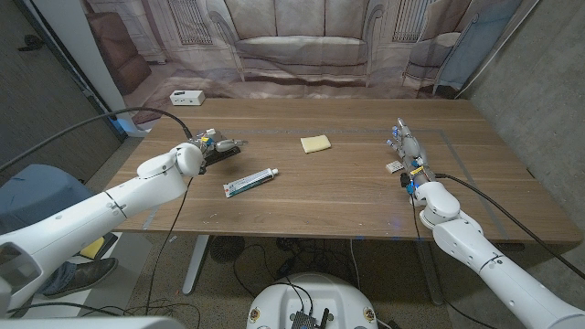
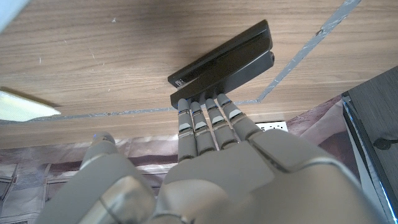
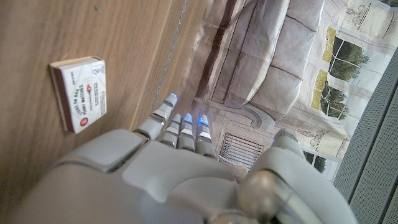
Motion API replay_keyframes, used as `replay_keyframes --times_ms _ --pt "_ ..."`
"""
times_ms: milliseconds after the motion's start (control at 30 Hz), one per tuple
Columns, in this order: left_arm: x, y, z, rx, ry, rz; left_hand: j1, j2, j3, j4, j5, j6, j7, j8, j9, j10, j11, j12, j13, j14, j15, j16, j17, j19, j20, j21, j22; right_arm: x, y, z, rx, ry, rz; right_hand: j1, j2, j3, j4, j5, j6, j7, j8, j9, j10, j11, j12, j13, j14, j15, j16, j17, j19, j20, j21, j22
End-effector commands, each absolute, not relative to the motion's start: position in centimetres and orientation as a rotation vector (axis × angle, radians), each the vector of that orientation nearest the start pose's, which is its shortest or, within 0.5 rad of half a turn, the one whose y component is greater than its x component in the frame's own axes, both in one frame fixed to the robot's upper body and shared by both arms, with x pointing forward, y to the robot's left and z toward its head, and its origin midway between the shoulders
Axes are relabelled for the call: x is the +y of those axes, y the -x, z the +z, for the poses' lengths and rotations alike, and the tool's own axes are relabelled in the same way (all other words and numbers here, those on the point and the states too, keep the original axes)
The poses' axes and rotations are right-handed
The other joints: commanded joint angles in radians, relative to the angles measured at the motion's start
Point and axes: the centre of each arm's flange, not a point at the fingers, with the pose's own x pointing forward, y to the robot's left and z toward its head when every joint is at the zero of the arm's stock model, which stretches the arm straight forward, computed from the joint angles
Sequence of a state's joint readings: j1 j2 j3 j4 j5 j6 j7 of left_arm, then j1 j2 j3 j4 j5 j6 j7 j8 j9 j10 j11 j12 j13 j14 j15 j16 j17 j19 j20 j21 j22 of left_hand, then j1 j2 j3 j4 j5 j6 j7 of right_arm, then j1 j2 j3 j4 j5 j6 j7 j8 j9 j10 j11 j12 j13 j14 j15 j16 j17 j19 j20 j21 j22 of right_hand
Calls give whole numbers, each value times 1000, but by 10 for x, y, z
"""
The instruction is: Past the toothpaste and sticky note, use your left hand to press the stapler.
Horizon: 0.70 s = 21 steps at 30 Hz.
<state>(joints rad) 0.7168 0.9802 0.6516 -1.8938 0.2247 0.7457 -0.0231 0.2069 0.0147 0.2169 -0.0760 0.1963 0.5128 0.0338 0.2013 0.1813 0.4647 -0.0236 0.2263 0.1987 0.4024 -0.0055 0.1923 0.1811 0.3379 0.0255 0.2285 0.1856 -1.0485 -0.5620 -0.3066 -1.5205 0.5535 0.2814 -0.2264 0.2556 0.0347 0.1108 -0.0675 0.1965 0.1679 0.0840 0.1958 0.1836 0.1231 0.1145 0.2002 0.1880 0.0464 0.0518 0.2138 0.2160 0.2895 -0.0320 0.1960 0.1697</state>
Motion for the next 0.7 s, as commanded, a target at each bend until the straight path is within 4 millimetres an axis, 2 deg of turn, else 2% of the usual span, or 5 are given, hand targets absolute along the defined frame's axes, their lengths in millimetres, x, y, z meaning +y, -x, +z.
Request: replay_keyframes --times_ms 33,700 --pt "324 -592 22 -150 -1256 241 0 10 3 -2 1 5 0 -3 2 4 2 -3 2 3 9 4 1 8 -3 0 4 -310 -605 -67 -600 -23 14 2 7 2 -5 -2 7 -4 0 4 1 2 0 4 2 3 -1 5 4 5 1 3" --pt "326 -583 23 -177 -1241 268 2 14 5 -5 0 7 0 -4 2 7 5 -5 2 5 9 3 1 10 -2 -1 4 -310 -605 -68 -603 -26 18 0 7 1 -6 -2 7 -4 0 4 1 0 0 4 2 3 -1 6 4 6 0 3"
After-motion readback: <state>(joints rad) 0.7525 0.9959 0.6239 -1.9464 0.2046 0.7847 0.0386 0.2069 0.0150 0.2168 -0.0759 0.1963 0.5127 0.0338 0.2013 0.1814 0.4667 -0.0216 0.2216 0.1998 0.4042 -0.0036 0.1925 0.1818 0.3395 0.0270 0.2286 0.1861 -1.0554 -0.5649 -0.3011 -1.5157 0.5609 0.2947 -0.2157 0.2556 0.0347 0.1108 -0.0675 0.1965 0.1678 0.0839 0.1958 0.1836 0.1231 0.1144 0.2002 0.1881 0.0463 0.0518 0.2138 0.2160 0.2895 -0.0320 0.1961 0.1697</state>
